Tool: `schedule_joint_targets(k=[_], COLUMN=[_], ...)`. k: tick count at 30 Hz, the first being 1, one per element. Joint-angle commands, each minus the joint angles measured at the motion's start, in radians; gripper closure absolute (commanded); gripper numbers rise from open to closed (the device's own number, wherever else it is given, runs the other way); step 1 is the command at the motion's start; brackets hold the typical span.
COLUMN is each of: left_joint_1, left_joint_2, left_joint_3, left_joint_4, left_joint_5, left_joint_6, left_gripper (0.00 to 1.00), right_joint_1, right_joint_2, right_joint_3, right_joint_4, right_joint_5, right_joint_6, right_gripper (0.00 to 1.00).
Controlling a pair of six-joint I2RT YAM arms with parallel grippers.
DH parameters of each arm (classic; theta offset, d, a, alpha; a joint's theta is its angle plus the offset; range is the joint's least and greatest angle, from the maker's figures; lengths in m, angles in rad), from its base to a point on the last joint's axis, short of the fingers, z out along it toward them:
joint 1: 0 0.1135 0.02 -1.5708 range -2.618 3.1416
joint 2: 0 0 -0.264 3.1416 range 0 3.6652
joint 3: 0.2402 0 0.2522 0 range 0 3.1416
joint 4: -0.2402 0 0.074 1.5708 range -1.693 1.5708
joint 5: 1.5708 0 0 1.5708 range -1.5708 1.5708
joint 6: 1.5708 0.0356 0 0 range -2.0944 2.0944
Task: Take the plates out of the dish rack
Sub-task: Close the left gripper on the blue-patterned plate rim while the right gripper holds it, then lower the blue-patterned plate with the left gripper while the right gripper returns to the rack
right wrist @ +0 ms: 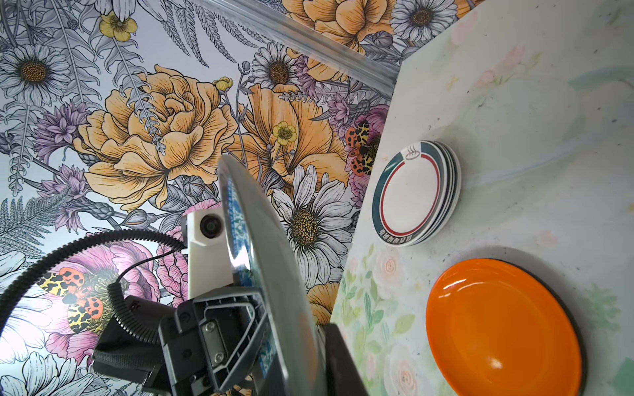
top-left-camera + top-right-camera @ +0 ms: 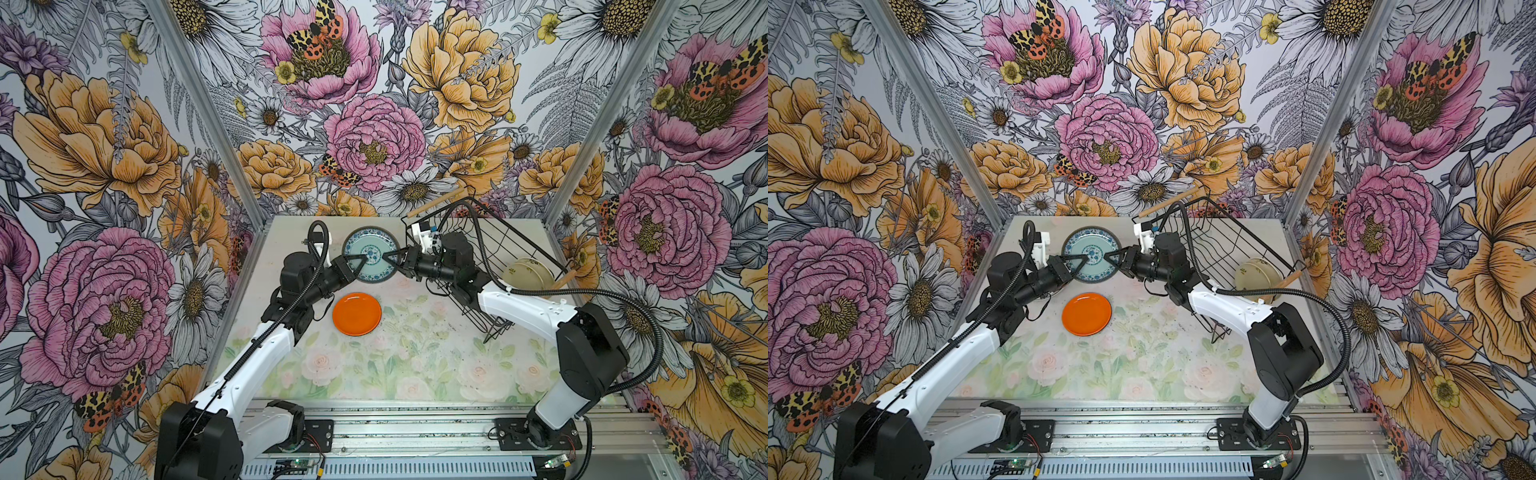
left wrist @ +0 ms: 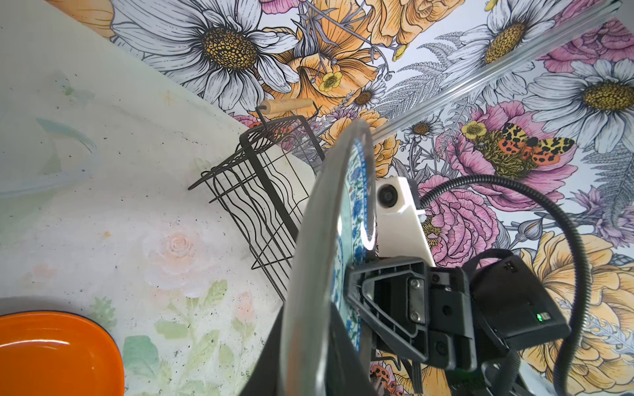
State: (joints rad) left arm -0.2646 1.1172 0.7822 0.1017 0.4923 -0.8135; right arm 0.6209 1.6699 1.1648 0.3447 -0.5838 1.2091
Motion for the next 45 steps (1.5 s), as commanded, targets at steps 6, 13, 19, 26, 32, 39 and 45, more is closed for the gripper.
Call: schedule_joint_targets(k=[6, 13, 19, 26, 32, 39, 45], left_joint_1=[0.003, 0.03, 0.102, 0.192, 0.227, 0.237, 0.207], left_joint_2=[-0.015, -0.071, -0.082, -0.107, -0.098, -0.086, -0.083], left_joint_3=[0.038, 0.121, 0.233, 0.259, 0.294, 0.25, 0.177], left_joint_4=[-0.027, -0.222, -0.499, -0.669, -0.754, -0.773, -0.778], left_joint_5=[0.05, 0.028, -0.008, -0.09, -0.237, -0.373, -0.405], left_joint_6=[0.071, 0.152, 0.229, 0.272, 0.268, 0.132, 0.048], left_gripper=[1.0, 1.0, 1.0, 1.0, 1.0, 1.0, 1.0], right_joint_1=[-0.017, -0.08, -0.116, -0.136, -0.141, -0.151, -0.171], right_joint_2=[0.014, -0.048, -0.176, -0.355, -0.42, -0.426, -0.376], right_joint_3=[0.045, 0.115, 0.21, 0.184, 0.134, 0.08, 0.081], right_joint_4=[-0.005, -0.323, -0.745, -0.88, -0.878, -0.876, -0.876], right_joint_5=[-0.027, -0.093, 0.171, 0.785, 1.196, 1.324, 1.299], right_joint_6=[-0.027, -0.386, -0.836, -1.105, -1.172, -1.168, -1.181], right_gripper=[0.49, 0.12, 0.01, 0.0, 0.0, 0.01, 0.0])
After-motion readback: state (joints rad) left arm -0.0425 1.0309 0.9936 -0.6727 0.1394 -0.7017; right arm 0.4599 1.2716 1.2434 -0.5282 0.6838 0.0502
